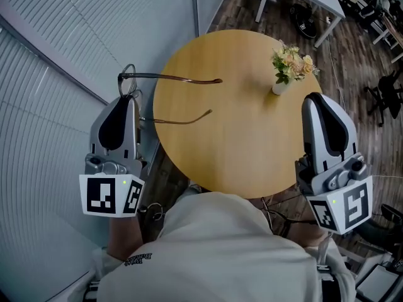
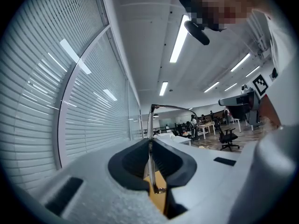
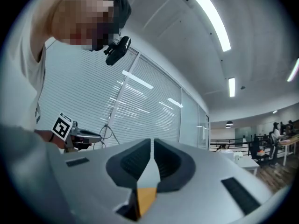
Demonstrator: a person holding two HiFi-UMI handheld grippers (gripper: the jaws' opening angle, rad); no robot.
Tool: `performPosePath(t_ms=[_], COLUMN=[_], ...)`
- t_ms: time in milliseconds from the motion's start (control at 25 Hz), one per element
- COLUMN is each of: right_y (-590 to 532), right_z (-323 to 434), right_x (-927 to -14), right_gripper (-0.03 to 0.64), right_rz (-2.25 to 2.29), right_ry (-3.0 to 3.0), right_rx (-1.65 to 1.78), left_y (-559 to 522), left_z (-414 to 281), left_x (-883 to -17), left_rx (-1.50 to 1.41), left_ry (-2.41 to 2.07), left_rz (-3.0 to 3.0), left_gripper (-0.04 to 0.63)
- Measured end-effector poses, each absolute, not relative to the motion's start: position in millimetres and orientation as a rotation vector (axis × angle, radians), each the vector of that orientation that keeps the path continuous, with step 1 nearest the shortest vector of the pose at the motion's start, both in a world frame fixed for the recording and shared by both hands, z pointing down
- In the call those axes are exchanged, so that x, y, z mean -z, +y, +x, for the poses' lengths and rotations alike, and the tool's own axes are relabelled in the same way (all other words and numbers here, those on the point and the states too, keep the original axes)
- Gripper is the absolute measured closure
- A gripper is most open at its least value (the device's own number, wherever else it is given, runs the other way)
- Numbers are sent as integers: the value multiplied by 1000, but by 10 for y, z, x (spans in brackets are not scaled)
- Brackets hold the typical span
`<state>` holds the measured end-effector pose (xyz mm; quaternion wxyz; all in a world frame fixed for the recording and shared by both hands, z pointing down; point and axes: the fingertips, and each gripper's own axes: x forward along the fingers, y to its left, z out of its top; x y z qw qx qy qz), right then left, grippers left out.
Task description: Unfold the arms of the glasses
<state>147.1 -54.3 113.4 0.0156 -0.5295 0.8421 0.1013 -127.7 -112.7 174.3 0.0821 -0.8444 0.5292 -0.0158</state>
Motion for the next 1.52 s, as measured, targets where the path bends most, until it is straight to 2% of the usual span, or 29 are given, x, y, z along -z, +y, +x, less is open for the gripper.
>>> performPosePath(t_ms=[720,1520], right_y=[-604,-644], right_z=[1348,1525], right_x=[-1848,-2053], right_gripper=[578,578], right_rz=[-1597,-1710], right_ry=[2823,2814], right_rx=[-72,-104], left_y=[-1192,-1127], left_z=[-1058,-1012], left_x=[-2234,-2401], left_rx=[85,141], left_ry=[1569,1573], left_rz=[-2700,-2724], left_gripper=[557,557])
